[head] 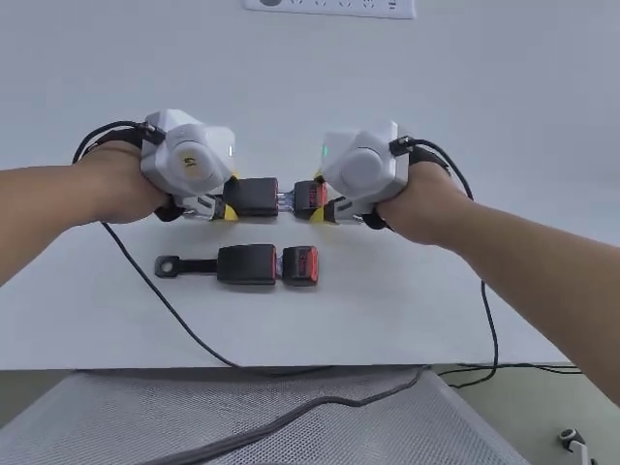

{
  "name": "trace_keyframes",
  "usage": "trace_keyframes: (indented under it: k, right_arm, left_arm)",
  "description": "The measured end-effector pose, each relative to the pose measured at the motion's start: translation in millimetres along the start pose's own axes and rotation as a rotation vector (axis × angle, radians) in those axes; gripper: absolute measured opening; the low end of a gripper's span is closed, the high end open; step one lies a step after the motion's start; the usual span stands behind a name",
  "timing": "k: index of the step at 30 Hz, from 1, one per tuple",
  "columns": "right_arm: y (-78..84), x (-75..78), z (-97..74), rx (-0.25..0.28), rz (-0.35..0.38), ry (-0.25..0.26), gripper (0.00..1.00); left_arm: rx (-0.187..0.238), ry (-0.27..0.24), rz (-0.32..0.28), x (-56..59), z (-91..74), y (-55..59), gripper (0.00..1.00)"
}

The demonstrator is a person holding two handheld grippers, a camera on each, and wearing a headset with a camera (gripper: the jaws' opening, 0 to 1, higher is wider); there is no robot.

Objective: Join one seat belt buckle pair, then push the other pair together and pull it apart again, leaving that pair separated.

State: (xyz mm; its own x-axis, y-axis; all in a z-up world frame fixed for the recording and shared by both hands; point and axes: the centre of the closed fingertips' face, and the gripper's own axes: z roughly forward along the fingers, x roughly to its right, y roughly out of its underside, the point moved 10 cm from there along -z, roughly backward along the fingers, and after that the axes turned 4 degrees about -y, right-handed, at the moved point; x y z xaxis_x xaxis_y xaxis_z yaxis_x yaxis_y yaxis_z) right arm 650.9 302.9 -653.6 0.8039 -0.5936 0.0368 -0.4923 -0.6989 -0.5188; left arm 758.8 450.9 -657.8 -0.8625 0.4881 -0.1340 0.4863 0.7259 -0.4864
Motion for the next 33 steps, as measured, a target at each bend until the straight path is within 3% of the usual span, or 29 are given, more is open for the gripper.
trace_keyframes:
  k: [17,19,33]
  right_arm:
    - [-10.7,-3.3,1.9,0.010,0.006,-0.007,0.28]
    - [-13.5,-3.6,3.3,-0.015,-0.023,0.005,0.27]
    - [-14.3,-1.9,3.3,-0.009,-0.003,-0.001,0.26]
  left_arm:
    - [0.017,0.002,-0.005,2.6,-0.3,1.5,0.29]
    - [0.014,0.002,-0.007,2.7,-0.5,1.4,0.29]
    - [0.008,-0.001,-0.009,3.0,-0.9,0.2,0.29]
